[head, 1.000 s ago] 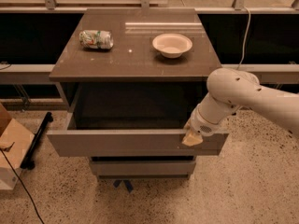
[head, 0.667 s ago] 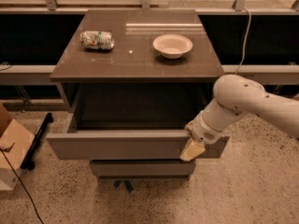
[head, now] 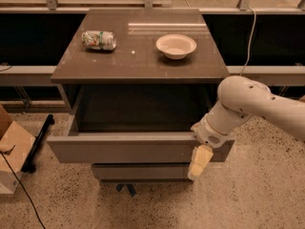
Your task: Open top drawer
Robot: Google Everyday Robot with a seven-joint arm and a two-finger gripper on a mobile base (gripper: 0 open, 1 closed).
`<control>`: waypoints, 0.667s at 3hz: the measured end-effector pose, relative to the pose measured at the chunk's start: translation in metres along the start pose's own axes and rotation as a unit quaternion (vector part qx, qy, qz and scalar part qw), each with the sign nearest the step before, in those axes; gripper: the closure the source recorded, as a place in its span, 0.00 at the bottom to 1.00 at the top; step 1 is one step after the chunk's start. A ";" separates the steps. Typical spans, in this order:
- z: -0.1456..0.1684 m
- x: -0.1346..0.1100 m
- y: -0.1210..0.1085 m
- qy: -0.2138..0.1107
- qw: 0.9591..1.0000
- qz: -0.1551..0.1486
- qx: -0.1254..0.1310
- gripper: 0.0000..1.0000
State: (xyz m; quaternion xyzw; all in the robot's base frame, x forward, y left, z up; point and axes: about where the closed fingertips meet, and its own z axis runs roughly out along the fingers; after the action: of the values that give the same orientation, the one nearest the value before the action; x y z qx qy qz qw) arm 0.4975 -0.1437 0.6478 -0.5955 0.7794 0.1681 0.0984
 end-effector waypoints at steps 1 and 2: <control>0.000 0.000 0.000 0.000 1.000 0.000 0.000 0.18; 0.000 0.000 0.000 0.000 1.000 0.000 0.000 0.41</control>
Offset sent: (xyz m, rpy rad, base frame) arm 0.0465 0.0122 0.0463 -0.1240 0.0730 0.1665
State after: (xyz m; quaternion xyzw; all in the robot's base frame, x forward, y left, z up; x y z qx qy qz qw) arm 0.4975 -0.1437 0.6478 -0.5955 0.7794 0.1681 0.0984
